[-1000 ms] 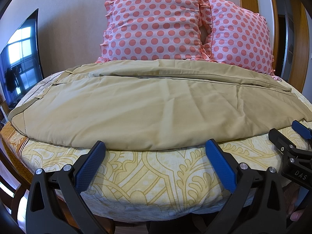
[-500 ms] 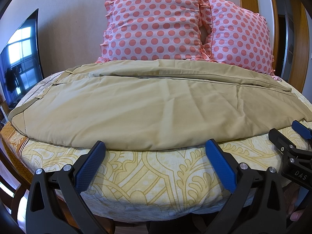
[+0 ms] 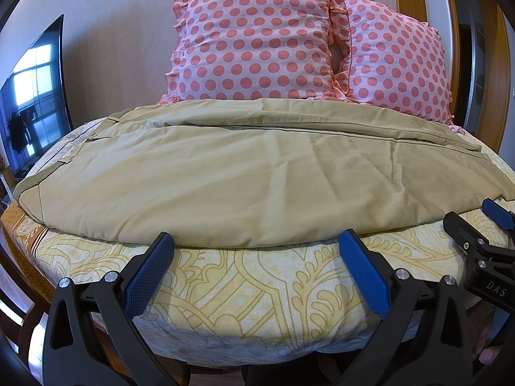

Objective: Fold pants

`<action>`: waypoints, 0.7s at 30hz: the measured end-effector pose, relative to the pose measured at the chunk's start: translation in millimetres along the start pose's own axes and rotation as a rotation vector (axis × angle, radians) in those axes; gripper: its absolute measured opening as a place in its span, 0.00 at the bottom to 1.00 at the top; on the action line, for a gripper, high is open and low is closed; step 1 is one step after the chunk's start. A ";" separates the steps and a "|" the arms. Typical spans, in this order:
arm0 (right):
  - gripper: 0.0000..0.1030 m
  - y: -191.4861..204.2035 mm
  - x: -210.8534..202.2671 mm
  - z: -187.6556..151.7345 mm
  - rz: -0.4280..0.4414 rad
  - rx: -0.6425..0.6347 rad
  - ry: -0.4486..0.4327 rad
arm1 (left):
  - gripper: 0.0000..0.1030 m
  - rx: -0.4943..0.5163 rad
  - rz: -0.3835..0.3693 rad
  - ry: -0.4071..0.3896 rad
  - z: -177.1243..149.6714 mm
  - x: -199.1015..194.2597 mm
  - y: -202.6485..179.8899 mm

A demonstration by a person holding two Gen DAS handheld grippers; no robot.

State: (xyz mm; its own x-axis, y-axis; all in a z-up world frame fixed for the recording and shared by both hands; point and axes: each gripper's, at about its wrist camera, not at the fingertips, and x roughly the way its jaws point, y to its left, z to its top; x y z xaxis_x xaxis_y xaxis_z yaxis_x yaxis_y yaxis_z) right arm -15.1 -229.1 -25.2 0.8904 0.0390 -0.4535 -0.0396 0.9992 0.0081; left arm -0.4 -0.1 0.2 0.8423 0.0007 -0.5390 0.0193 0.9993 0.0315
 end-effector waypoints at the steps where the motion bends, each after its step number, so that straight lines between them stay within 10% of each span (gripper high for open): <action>1: 0.98 1.1 -0.5 -1.2 0.000 0.001 0.000 | 0.99 0.000 0.000 0.000 0.0 0.0 0.0; 10: 0.98 -22.6 -6.4 28.0 0.097 0.017 0.034 | 0.99 -0.053 -0.069 0.002 22.3 -17.9 19.6; 14: 0.98 -83.0 -9.0 92.7 -0.014 0.116 -0.067 | 0.99 -0.067 -0.003 -0.091 47.9 -32.7 32.7; 21: 0.85 -202.0 124.4 184.6 -0.265 0.346 0.139 | 0.99 -0.082 0.014 -0.089 63.2 -7.1 30.7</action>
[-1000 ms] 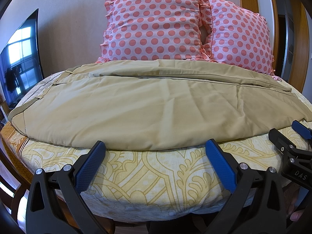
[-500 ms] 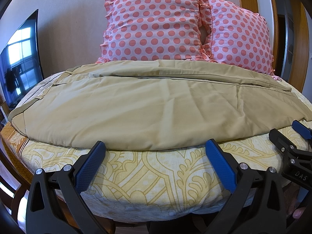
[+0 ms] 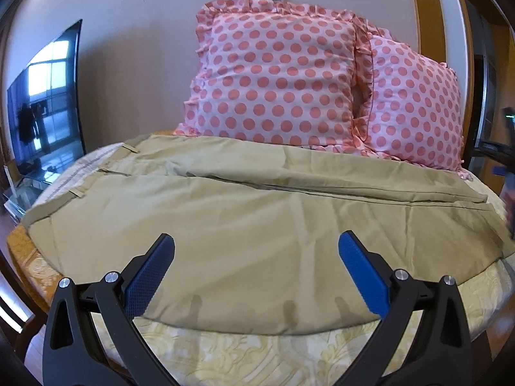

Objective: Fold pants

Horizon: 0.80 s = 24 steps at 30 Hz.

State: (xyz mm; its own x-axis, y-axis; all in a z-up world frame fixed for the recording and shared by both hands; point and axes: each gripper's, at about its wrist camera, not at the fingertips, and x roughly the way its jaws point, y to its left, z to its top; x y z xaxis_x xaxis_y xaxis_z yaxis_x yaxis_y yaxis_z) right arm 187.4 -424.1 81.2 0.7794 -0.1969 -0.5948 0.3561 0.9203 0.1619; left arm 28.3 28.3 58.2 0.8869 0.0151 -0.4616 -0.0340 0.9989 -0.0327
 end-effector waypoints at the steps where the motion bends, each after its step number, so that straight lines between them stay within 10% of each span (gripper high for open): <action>1: 0.76 -4.3 28.1 14.7 -0.023 0.034 0.048 | 0.99 0.001 -0.008 0.004 1.0 3.2 -1.4; 6: 0.62 -16.6 134.4 57.0 -0.149 0.168 0.206 | 0.99 0.010 -0.025 0.002 0.5 9.8 -4.4; 17: 0.59 -10.2 207.9 67.9 -0.337 0.134 0.260 | 0.99 0.009 -0.034 0.015 3.8 28.7 0.2; 24: 0.07 -54.1 170.5 41.4 -0.088 0.294 0.192 | 0.99 -0.024 -0.031 0.014 -1.1 23.5 10.6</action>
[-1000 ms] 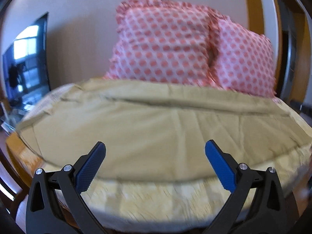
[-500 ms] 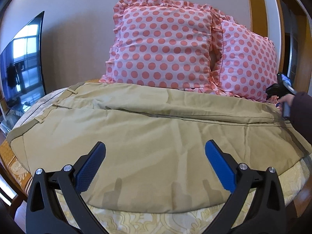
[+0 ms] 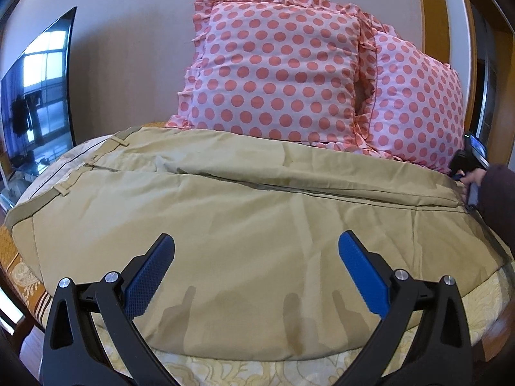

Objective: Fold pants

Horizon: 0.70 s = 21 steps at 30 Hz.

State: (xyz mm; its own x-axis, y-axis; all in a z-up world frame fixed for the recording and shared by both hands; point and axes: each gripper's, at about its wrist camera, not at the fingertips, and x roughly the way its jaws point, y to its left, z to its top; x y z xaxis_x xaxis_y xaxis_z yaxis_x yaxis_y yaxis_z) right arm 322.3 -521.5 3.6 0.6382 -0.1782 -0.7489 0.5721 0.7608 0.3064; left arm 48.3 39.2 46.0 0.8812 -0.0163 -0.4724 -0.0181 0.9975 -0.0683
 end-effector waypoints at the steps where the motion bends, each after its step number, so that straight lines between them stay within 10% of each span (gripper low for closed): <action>1: 0.06 -14.0 -12.1 -6.3 0.065 0.036 -0.018 | 0.99 -0.005 0.001 0.000 -0.8 -1.6 1.3; 9: 0.05 -101.5 -145.7 -92.7 0.454 0.167 -0.157 | 0.99 -0.060 -0.007 -0.014 -1.5 -16.5 12.3; 14: 0.07 -133.7 -163.4 -156.5 0.463 0.250 -0.040 | 0.99 -0.112 -0.024 -0.028 3.4 -22.2 17.0; 21: 0.44 -151.0 -155.8 -168.8 0.499 0.411 0.023 | 0.99 -0.126 -0.045 -0.027 4.4 -27.0 17.8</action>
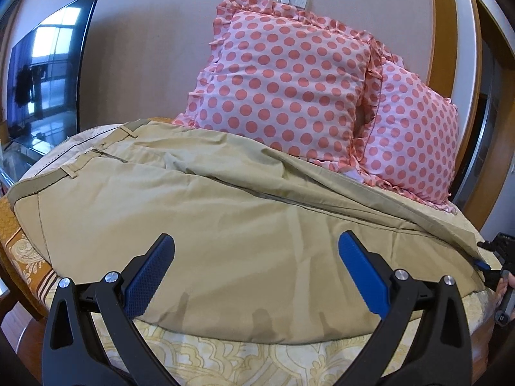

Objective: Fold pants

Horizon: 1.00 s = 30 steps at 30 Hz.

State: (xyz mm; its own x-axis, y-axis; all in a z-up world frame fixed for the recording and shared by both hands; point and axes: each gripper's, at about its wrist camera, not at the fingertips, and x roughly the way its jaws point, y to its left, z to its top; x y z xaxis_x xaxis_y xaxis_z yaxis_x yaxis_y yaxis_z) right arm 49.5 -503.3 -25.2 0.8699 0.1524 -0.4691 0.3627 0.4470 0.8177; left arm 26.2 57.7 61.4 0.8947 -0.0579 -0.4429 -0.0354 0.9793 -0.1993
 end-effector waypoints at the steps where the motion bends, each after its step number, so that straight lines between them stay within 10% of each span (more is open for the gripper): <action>1: 0.45 -0.3 1.8 0.9 0.002 0.006 -0.005 | 0.99 0.003 0.009 0.004 0.7 0.7 0.4; 3: 0.34 1.1 10.9 4.2 -0.012 0.001 -0.025 | 0.99 0.005 0.007 0.012 3.7 3.1 1.5; 5: 0.02 -1.7 21.2 12.4 -0.013 -0.016 -0.025 | 0.99 -0.005 -0.051 0.020 10.0 6.9 6.0; 8: 0.01 -0.2 2.2 19.5 0.114 -0.033 -0.077 | 0.99 -0.089 -0.216 0.055 29.9 17.8 23.7; 15: 0.01 2.2 -49.9 18.4 0.190 -0.103 -0.186 | 0.99 -0.310 -0.229 0.198 86.8 80.5 64.1; 25: 0.01 -2.5 -59.8 19.0 0.233 -0.129 -0.180 | 0.96 -0.333 0.038 0.423 157.2 247.2 65.5; 28: 0.01 -0.5 -57.5 22.1 0.228 -0.144 -0.177 | 0.64 -0.324 0.163 0.522 160.5 297.2 75.6; 30: 0.01 3.5 -52.2 26.3 0.216 -0.165 -0.171 | 0.16 -0.349 0.132 0.568 158.1 309.1 84.8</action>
State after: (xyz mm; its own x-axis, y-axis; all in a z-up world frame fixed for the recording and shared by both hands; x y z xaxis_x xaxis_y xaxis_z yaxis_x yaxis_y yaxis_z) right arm 14.2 -532.8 10.9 0.9695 0.1149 -0.2163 0.1168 0.5596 0.8205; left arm 370.2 153.6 45.8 0.5033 -0.1289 -0.8545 -0.3550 0.8707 -0.3404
